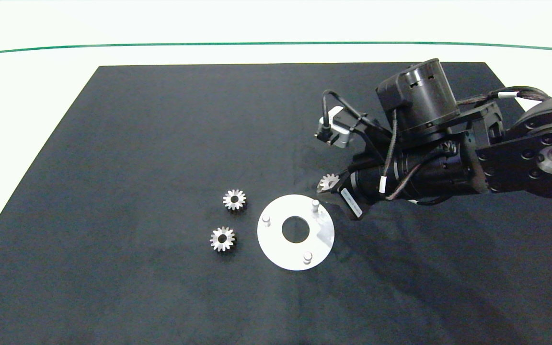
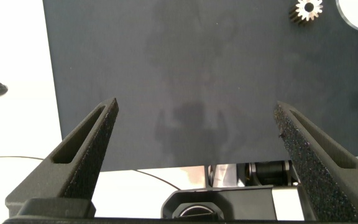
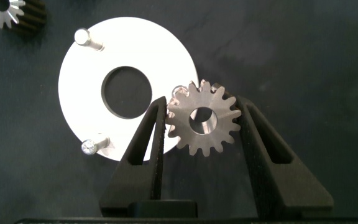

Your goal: Install three planetary gears onto the carrier pins

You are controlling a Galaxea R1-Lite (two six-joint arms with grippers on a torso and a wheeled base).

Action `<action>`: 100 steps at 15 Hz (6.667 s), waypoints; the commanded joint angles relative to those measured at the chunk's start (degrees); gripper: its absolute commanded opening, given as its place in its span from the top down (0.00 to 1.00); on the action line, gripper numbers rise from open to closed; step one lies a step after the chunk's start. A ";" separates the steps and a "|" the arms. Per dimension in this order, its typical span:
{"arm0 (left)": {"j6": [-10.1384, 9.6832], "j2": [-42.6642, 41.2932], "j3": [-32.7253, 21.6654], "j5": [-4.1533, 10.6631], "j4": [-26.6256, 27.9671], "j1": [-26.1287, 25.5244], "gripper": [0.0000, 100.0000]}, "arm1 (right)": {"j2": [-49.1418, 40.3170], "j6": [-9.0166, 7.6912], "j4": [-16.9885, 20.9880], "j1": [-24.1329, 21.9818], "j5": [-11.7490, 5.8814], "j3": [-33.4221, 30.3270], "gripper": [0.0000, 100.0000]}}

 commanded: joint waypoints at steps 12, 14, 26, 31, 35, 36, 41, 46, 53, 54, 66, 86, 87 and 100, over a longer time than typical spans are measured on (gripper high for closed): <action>0.12 -0.52 -0.02 -0.02 0.31 0.03 0.00 | 3.93 -0.10 0.00 1.03 -0.22 -2.19 0.84; 0.12 -0.52 -0.02 -0.02 0.31 0.03 0.00 | 4.10 -0.10 0.00 1.12 -0.40 -2.36 0.84; 0.21 -0.96 -0.02 -0.02 0.31 -0.05 0.00 | 6.39 1.48 -0.09 1.82 -1.19 -2.36 0.84; 0.21 -0.96 -0.02 -0.02 0.57 -0.05 0.00 | 6.83 1.48 -0.18 1.82 -1.19 -3.42 0.84; 0.12 -0.96 0.07 -0.02 0.57 -0.05 0.00 | 6.39 1.39 0.18 1.82 -1.28 -2.63 0.84; 0.12 -0.96 -0.02 -0.02 0.57 -0.05 0.00 | 6.21 1.30 0.09 1.82 -1.37 -1.93 0.84; 0.21 -1.49 -0.02 -0.02 0.57 0.03 0.00 | 5.51 1.13 0.00 1.82 -1.45 -0.87 0.84; 0.12 -1.49 0.24 -0.02 0.57 0.03 0.00 | 3.67 1.04 0.09 1.82 -1.45 0.01 0.00; 0.30 -0.52 -0.90 -0.10 -0.04 0.30 0.00 | -3.81 1.65 -0.18 0.51 -2.25 5.02 0.00; 0.82 1.85 -1.95 -0.10 -0.66 0.30 0.00 | -8.55 1.74 -0.09 -0.55 -2.33 7.83 0.00; -6.47 19.69 4.20 -0.46 -17.09 -28.97 0.00 | -43.62 2.97 0.00 -18.39 -1.81 26.64 0.00; 8.29 41.49 9.38 13.26 -40.38 -38.81 0.00 | -50.04 7.63 -0.18 -16.54 1.45 30.68 0.00; 9.35 41.93 9.12 13.26 -40.29 -39.52 0.00 | -50.30 7.63 -0.18 -16.54 1.45 30.77 0.00; 9.44 52.30 5.87 13.17 -43.99 -44.00 0.00 | -52.32 7.46 -0.26 -16.54 1.45 30.59 0.00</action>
